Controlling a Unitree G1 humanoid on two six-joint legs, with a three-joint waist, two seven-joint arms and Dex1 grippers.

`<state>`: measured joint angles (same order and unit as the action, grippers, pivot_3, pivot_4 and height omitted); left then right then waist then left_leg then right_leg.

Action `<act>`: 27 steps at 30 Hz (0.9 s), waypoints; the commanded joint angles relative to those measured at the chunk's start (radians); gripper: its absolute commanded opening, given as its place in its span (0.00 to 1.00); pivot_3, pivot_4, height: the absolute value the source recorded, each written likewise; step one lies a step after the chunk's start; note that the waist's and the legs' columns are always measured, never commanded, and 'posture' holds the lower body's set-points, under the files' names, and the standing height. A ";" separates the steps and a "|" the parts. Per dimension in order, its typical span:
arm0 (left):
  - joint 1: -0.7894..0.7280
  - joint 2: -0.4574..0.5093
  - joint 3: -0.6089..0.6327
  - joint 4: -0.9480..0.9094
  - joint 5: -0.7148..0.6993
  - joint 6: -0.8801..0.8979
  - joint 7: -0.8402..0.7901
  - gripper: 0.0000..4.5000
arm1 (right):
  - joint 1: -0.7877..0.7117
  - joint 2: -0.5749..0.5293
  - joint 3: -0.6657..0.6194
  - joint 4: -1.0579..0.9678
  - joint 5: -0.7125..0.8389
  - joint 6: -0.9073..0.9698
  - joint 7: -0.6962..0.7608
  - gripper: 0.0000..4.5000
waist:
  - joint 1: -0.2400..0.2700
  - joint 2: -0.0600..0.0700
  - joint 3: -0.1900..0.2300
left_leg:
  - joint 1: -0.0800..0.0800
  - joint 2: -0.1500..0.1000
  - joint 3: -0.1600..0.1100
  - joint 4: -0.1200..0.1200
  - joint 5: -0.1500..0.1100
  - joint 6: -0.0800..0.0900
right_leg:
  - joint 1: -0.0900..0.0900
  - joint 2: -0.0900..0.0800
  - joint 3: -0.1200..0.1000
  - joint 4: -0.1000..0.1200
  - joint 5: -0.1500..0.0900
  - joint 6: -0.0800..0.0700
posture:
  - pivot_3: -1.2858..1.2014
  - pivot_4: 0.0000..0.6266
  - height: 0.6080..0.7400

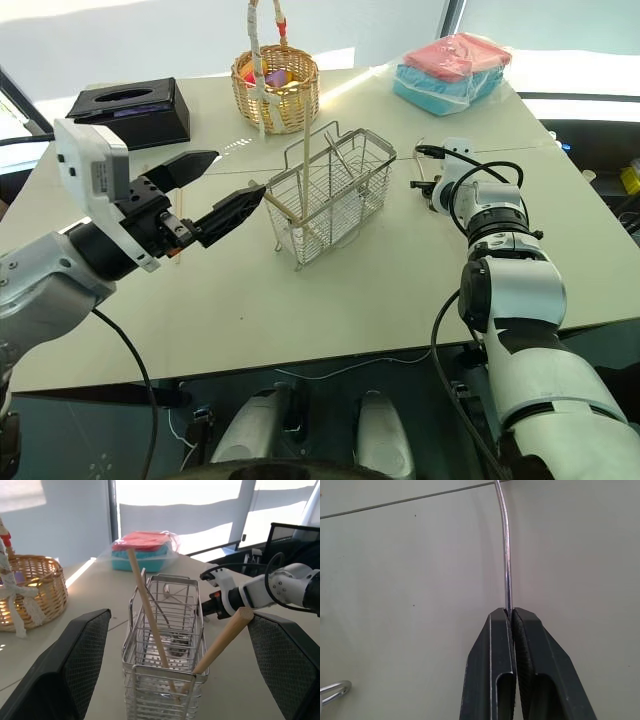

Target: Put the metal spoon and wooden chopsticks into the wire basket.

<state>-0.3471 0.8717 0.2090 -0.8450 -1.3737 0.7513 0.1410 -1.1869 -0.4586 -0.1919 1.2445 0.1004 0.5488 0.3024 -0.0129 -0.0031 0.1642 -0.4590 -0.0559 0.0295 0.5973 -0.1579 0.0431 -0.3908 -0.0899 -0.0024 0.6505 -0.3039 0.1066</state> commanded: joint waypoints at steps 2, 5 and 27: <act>-0.016 -0.003 0.003 -0.030 0.001 -0.027 0.007 1.00 | -0.031 -0.018 0.006 -0.043 -0.017 -0.090 -0.017 0.01 | 0.000 0.000 0.000 | 0.000 0.000 0.000 0.000 0.000 0.000 | 0.000 0.000 0.000 0.000 0.000 0.000 | 0.52 0.24 1.00; -0.020 -0.005 0.000 -0.021 0.009 -0.025 -0.006 1.00 | -0.053 -0.019 0.011 -0.082 -0.022 -0.147 -0.023 0.01 | -0.001 0.000 0.000 | 0.000 0.000 0.000 0.000 0.002 0.000 | 0.000 0.000 0.000 0.000 0.000 0.000 | 0.52 0.24 1.00; -0.111 -0.142 -0.093 0.143 0.238 -0.028 -0.252 1.00 | -0.024 -0.093 -0.018 -0.793 0.084 0.076 0.055 0.01 | 0.002 0.001 0.000 | -0.001 0.000 0.000 -0.001 -0.001 0.001 | -0.002 0.000 0.000 0.001 0.000 0.000 | 0.52 0.24 1.00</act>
<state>-0.4410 0.7361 0.1211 -0.7012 -1.1614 0.7485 -0.0876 -1.2111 -0.5419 -0.1817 0.5367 0.1587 0.6032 0.3604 -0.0114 -0.0026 0.1647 -0.4595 -0.0558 0.0294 0.5964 -0.1587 0.0441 -0.3929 -0.0899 -0.0025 0.6517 -0.3037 0.1069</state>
